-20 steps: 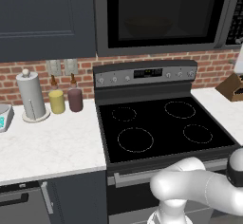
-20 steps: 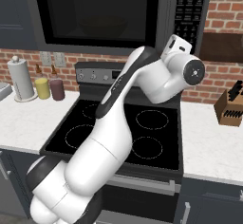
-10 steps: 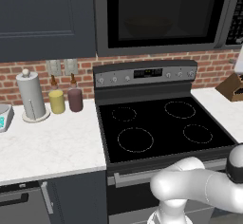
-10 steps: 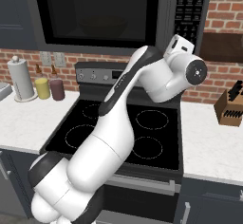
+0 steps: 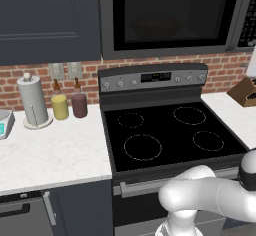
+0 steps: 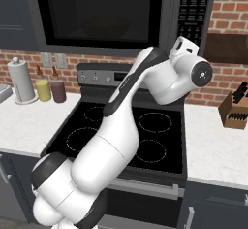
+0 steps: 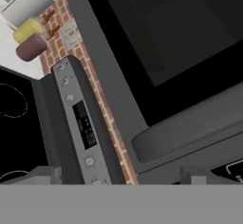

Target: Open the microwave, place the bowl with waffle inside the microwave, then close the microwave door and turn it on.

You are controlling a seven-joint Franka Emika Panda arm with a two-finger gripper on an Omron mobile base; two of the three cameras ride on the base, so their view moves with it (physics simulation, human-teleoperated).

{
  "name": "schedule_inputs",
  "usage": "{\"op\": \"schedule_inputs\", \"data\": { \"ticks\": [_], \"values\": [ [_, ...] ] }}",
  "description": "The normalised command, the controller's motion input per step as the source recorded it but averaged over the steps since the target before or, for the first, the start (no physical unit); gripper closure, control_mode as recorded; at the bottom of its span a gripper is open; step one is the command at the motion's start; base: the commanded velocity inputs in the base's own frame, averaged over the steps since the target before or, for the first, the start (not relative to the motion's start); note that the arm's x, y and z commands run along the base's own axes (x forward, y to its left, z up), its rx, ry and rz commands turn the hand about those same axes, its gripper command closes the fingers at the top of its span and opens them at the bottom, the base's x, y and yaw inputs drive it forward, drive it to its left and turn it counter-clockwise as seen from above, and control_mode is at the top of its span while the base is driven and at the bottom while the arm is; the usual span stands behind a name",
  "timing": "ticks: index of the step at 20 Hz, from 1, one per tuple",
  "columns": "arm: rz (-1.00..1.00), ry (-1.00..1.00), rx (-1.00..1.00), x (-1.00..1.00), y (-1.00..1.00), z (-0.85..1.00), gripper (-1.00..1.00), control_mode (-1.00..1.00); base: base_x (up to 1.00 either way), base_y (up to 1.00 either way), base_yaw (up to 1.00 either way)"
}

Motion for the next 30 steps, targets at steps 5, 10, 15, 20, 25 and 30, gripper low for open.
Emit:
{"op": "schedule_inputs", "data": {
  "ticks": [5, 10, 15, 20, 25, 30],
  "values": [
    [0.0, 0.0, 0.0, 0.14, 0.0, -0.11, -1.0, -1.0, 0.0, 0.0, 0.0],
    [0.0, 0.0, 0.0, 0.16, 0.0, 0.0, -1.0, -1.0, 0.0, 0.0, 0.0],
    [0.0, 0.0, 0.0, 0.11, 0.0, 0.0, -1.0, -1.0, 0.0, 0.0, 0.0],
    [0.0, 0.0, 0.0, 0.06, -0.01, 0.0, -1.0, -1.0, 0.0, 0.0, 0.0],
    [0.0, 0.0, 0.0, 0.0, -0.1, 0.0, -1.0, -1.0, 0.0, 0.0, 0.0],
    [0.0, 0.0, 0.0, 0.0, -0.11, 0.0, -1.0, -1.0, 0.0, 0.0, 0.0]
  ]
}}
